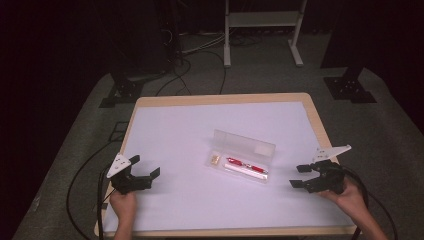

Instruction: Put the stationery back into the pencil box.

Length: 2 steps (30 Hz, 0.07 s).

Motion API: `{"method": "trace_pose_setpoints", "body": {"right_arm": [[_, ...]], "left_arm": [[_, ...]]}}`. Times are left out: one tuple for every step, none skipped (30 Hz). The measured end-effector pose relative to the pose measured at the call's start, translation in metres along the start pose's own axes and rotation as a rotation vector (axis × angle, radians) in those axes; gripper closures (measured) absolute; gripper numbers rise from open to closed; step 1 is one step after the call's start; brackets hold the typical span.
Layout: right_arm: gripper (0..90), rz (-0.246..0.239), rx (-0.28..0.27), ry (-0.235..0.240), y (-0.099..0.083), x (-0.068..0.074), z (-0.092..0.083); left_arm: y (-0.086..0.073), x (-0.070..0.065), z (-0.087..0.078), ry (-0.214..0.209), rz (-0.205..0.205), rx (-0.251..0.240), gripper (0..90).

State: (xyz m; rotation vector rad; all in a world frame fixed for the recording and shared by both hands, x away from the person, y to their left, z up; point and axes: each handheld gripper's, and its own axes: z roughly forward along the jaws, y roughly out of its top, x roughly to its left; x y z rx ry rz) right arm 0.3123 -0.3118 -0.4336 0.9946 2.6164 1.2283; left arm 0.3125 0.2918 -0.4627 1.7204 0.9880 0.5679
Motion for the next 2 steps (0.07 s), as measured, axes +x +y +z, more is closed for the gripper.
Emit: {"method": "trace_pose_setpoints", "body": {"right_arm": [[28.7, 0.007, -0.002, -0.002, -0.0019, 0.0007, -0.0012], [28.7, 0.006, -0.008, -0.003, -0.0040, 0.0012, -0.0023]], "left_arm": [[0.0000, -0.0001, 0.0000, 0.000, 0.000, -0.001, 0.0], [0.0000, 0.0000, 0.0000, 0.000, 0.001, 0.000, 0.0]]}}
